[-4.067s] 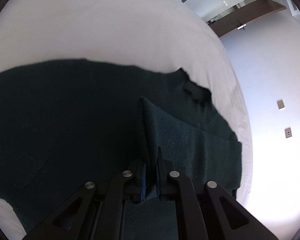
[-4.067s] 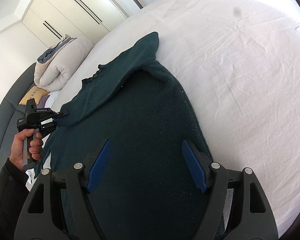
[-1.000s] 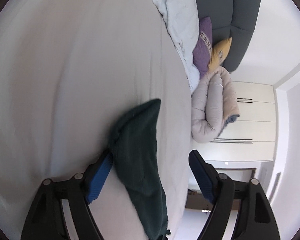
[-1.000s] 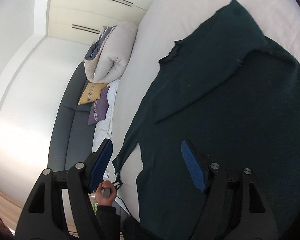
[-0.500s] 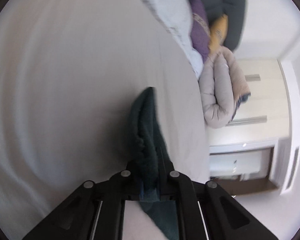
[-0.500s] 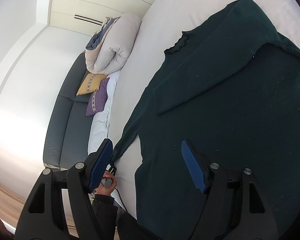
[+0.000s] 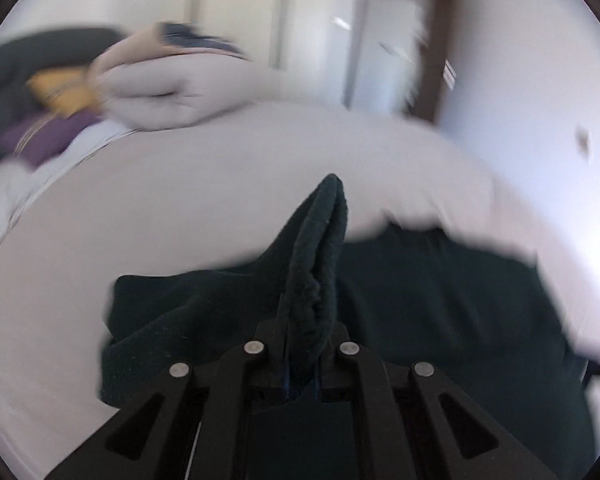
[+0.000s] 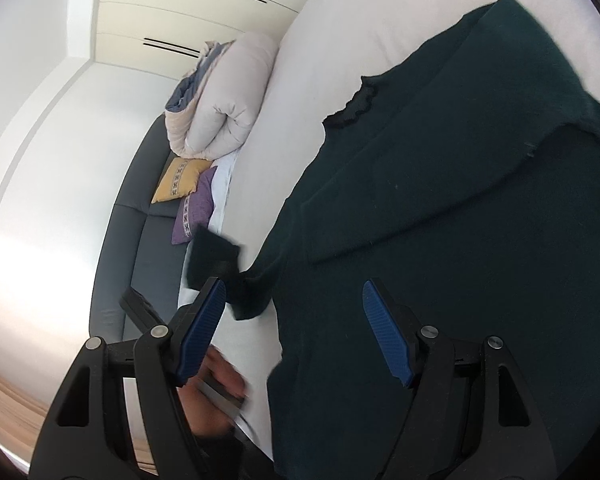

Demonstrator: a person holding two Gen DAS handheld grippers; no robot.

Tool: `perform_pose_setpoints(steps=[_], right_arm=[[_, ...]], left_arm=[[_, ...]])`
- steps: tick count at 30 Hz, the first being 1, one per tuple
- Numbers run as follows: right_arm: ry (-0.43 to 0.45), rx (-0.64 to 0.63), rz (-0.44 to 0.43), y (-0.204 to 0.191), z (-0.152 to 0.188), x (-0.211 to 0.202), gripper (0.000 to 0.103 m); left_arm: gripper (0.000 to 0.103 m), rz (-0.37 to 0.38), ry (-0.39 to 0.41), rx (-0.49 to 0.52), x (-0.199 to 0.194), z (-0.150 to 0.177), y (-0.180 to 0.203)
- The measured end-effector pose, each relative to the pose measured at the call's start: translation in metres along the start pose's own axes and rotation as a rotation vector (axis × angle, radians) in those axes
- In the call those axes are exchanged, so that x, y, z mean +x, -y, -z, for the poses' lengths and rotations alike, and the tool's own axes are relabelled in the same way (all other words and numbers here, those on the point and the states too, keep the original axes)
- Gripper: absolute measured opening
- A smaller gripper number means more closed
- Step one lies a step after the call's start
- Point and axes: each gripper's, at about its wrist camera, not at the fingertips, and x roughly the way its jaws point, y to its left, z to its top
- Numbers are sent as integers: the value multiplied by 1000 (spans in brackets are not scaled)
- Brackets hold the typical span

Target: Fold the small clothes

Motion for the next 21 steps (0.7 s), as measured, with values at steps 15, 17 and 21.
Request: perform_pose_setpoints(steps=[15,17,21], right_arm=[[-298,77,-51,-7,-39,169,71],[-300,83,-42,-6,-44,179,69],[-352,52,-37,-9,-53,199,39]], left_arm=[[9,-118,17,246,16,51,59],[9,-125,20,267,17,53,62],[23,-126,26,281,15,55,65]])
